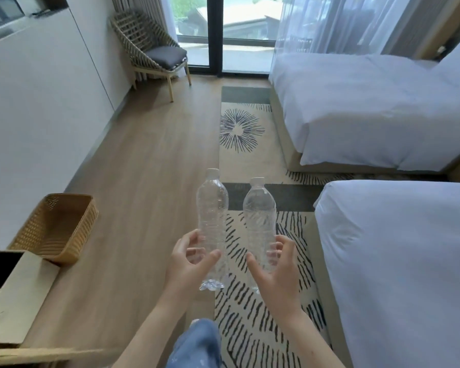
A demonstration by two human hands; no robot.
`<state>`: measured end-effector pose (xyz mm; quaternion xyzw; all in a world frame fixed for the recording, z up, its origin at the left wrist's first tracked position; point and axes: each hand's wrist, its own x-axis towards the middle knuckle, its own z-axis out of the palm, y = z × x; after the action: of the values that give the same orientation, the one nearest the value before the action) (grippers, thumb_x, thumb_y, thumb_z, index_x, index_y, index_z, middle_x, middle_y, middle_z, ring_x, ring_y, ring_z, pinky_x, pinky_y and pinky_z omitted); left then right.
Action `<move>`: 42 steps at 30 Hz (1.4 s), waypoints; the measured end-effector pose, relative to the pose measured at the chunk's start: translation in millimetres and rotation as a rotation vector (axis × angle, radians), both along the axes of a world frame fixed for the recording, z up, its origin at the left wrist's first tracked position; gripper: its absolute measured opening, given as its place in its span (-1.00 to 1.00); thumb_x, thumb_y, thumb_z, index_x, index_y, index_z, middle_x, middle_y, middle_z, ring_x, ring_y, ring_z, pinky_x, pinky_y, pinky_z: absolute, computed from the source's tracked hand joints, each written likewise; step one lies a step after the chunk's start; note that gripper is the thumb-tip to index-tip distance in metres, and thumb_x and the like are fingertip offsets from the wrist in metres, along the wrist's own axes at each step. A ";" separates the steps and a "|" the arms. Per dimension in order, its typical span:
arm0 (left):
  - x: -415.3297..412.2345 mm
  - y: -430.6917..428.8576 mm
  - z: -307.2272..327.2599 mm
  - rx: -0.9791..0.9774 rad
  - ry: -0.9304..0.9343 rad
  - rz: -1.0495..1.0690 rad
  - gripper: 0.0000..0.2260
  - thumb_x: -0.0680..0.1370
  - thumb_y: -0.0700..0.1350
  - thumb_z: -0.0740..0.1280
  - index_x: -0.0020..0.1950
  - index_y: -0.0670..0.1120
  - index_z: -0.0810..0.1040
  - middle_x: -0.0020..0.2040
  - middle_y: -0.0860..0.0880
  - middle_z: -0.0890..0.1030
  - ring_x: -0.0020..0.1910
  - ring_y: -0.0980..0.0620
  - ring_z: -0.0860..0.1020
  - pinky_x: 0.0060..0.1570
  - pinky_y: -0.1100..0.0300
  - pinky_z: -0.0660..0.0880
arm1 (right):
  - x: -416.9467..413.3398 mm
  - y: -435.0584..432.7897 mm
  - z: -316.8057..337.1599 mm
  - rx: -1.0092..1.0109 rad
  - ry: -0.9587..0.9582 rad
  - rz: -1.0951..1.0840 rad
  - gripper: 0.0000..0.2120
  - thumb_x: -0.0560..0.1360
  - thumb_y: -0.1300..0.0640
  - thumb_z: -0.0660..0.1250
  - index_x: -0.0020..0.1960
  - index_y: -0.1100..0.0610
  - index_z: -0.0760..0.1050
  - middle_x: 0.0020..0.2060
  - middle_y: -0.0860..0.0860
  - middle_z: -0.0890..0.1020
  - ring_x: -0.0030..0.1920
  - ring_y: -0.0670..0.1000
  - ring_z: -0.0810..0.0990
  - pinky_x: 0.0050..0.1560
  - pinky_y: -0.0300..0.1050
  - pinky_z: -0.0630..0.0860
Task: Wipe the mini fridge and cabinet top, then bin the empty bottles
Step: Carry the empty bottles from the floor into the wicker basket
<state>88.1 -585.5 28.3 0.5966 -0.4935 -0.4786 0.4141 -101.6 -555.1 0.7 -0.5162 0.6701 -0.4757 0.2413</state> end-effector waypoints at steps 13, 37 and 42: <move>53.5 -308.8 0.1 -0.030 0.034 0.170 -0.35 0.23 0.26 0.50 0.29 0.19 0.48 0.17 0.23 0.56 0.02 0.34 0.57 -0.12 0.36 0.50 | 47.4 -332.7 14.5 -0.046 0.020 0.136 -0.42 0.37 -0.17 0.49 0.24 0.00 0.31 0.03 -0.11 0.45 0.02 -0.22 0.47 -0.06 -0.40 0.45; 174.8 -583.1 -0.8 0.074 0.199 1.195 -0.41 0.30 0.16 0.51 0.32 0.18 0.49 0.22 0.09 0.61 0.11 0.12 0.62 0.13 0.11 0.54 | 278.4 -798.6 16.0 0.011 0.023 1.153 -0.51 0.30 -0.21 0.46 0.10 -0.32 0.25 0.03 -0.31 0.39 0.02 -0.15 0.52 -0.04 -0.26 0.45; 206.1 -560.9 -11.6 0.104 0.240 1.505 -0.48 0.36 0.02 0.57 0.28 0.16 0.53 0.20 0.07 0.63 -0.03 0.20 0.64 -0.21 0.37 0.48 | 349.9 -792.2 -1.7 0.046 0.027 1.368 -0.49 0.30 -0.20 0.47 0.10 -0.36 0.25 0.01 -0.32 0.39 0.04 -0.11 0.52 0.00 -0.10 0.53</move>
<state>294.2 -1146.5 16.7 0.7346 0.1175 -0.1515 0.6508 248.3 -1347.3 -1.0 -0.8242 0.2064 -0.1954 0.4899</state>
